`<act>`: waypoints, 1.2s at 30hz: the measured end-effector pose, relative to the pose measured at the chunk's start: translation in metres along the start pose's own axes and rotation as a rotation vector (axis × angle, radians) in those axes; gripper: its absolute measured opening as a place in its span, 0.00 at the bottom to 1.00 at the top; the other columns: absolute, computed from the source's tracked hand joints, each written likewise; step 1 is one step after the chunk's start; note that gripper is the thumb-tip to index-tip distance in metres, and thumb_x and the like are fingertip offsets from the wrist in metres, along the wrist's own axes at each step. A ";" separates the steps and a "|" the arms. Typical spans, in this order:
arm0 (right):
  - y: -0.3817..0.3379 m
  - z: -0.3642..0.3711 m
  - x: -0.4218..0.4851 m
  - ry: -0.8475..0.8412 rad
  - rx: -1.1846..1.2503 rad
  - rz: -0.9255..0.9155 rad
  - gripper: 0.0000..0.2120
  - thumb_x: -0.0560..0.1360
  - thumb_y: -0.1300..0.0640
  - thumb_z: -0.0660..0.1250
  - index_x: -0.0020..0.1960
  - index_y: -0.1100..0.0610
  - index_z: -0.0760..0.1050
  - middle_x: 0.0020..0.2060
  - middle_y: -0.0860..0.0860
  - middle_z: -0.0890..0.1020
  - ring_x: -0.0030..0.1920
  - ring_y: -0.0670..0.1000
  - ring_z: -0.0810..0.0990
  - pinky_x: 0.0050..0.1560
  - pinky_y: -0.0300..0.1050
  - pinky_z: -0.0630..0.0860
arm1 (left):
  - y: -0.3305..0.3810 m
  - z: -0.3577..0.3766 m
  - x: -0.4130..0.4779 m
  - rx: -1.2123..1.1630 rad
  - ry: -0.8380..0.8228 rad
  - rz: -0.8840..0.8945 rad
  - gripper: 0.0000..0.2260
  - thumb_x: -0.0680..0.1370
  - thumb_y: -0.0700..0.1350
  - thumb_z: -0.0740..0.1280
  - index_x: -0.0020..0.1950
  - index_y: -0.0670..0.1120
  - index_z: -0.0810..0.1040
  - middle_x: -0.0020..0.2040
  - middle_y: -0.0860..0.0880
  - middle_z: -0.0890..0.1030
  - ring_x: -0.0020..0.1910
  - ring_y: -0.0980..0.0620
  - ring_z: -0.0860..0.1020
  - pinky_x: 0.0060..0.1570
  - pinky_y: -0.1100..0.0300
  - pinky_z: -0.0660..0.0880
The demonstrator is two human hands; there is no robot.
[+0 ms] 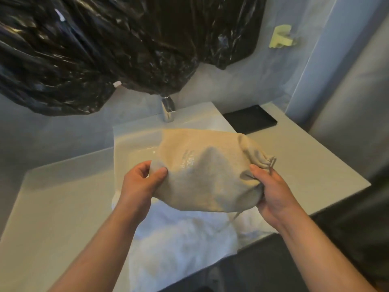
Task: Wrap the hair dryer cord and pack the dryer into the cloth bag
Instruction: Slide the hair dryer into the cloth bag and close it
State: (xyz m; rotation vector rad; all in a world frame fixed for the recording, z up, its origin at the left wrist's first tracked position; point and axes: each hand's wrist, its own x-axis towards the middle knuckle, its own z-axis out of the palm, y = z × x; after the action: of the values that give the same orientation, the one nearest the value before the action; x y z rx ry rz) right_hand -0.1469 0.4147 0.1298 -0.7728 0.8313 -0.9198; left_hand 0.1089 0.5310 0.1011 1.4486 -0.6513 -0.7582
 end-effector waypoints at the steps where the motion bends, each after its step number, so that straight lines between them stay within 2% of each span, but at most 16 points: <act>1: -0.005 -0.006 0.011 0.011 0.001 -0.001 0.11 0.77 0.63 0.64 0.57 0.56 0.79 0.46 0.52 0.86 0.45 0.49 0.85 0.42 0.42 0.82 | -0.003 0.011 0.011 0.001 -0.006 0.000 0.18 0.67 0.52 0.74 0.52 0.45 0.84 0.50 0.42 0.86 0.46 0.45 0.83 0.45 0.49 0.77; 4: -0.019 -0.023 0.043 0.045 -0.003 0.019 0.10 0.76 0.62 0.64 0.56 0.55 0.79 0.44 0.51 0.86 0.44 0.48 0.85 0.41 0.41 0.82 | -0.010 0.045 0.039 0.019 -0.030 -0.021 0.12 0.70 0.48 0.73 0.51 0.46 0.85 0.49 0.44 0.86 0.45 0.46 0.83 0.44 0.50 0.77; 7: -0.033 -0.040 0.072 0.090 0.000 0.033 0.11 0.76 0.62 0.64 0.57 0.55 0.78 0.44 0.52 0.86 0.43 0.49 0.85 0.41 0.43 0.82 | -0.012 0.077 0.067 0.011 -0.040 -0.054 0.11 0.71 0.46 0.72 0.52 0.45 0.84 0.48 0.44 0.87 0.45 0.46 0.83 0.43 0.51 0.78; 13: -0.055 -0.070 0.112 0.160 0.026 0.061 0.11 0.76 0.63 0.64 0.55 0.54 0.79 0.46 0.53 0.85 0.46 0.52 0.83 0.50 0.50 0.78 | -0.013 0.128 0.098 0.011 -0.059 -0.086 0.14 0.68 0.48 0.73 0.50 0.42 0.84 0.46 0.41 0.86 0.43 0.46 0.81 0.43 0.49 0.77; 18: -0.084 -0.095 0.147 0.129 -0.010 0.098 0.11 0.77 0.61 0.64 0.57 0.52 0.79 0.44 0.49 0.86 0.43 0.48 0.85 0.45 0.47 0.77 | -0.011 0.168 0.117 0.024 -0.046 -0.103 0.13 0.70 0.46 0.71 0.53 0.43 0.84 0.48 0.43 0.86 0.46 0.46 0.83 0.44 0.49 0.77; 22: -0.109 -0.126 0.185 0.089 -0.010 0.123 0.10 0.77 0.61 0.64 0.54 0.51 0.79 0.42 0.48 0.87 0.42 0.47 0.86 0.46 0.48 0.77 | -0.014 0.213 0.132 0.019 -0.019 -0.111 0.15 0.71 0.47 0.71 0.54 0.42 0.83 0.47 0.45 0.86 0.44 0.48 0.82 0.42 0.52 0.76; 26: -0.142 -0.172 0.231 0.035 -0.012 0.168 0.10 0.77 0.61 0.64 0.54 0.50 0.79 0.43 0.48 0.87 0.42 0.48 0.86 0.47 0.48 0.78 | -0.020 0.273 0.146 0.033 0.011 -0.123 0.16 0.70 0.50 0.72 0.55 0.43 0.84 0.50 0.42 0.86 0.48 0.42 0.83 0.44 0.48 0.78; 30: -0.178 -0.224 0.279 -0.006 -0.037 0.222 0.13 0.77 0.60 0.65 0.60 0.53 0.77 0.43 0.50 0.87 0.41 0.49 0.86 0.38 0.44 0.81 | -0.022 0.344 0.157 0.052 0.070 -0.143 0.14 0.71 0.47 0.71 0.53 0.42 0.84 0.47 0.42 0.86 0.43 0.43 0.83 0.41 0.50 0.78; 32: -0.194 -0.246 0.298 -0.013 -0.034 0.233 0.15 0.76 0.60 0.65 0.62 0.53 0.76 0.44 0.51 0.86 0.41 0.49 0.86 0.35 0.44 0.82 | -0.023 0.375 0.161 0.069 0.097 -0.164 0.14 0.71 0.49 0.70 0.53 0.43 0.84 0.47 0.42 0.86 0.45 0.42 0.83 0.43 0.48 0.79; 34: -0.207 -0.261 0.314 -0.019 -0.019 0.238 0.15 0.76 0.62 0.65 0.63 0.56 0.76 0.43 0.51 0.86 0.40 0.49 0.86 0.37 0.43 0.82 | -0.022 0.401 0.164 0.075 0.136 -0.179 0.13 0.72 0.49 0.70 0.53 0.44 0.84 0.48 0.42 0.86 0.47 0.40 0.84 0.47 0.44 0.81; 36: -0.216 -0.273 0.328 -0.038 -0.014 0.239 0.16 0.75 0.63 0.65 0.63 0.57 0.76 0.44 0.51 0.86 0.41 0.49 0.86 0.41 0.43 0.83 | -0.022 0.423 0.169 0.058 0.168 -0.175 0.12 0.72 0.48 0.70 0.52 0.44 0.84 0.47 0.41 0.86 0.46 0.39 0.84 0.47 0.43 0.82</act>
State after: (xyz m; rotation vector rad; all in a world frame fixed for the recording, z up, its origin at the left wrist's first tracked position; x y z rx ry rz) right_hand -0.3422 -0.0214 0.0978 -0.6843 0.8763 -0.6853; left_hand -0.1201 0.1373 0.0832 1.6178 -0.4247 -0.7478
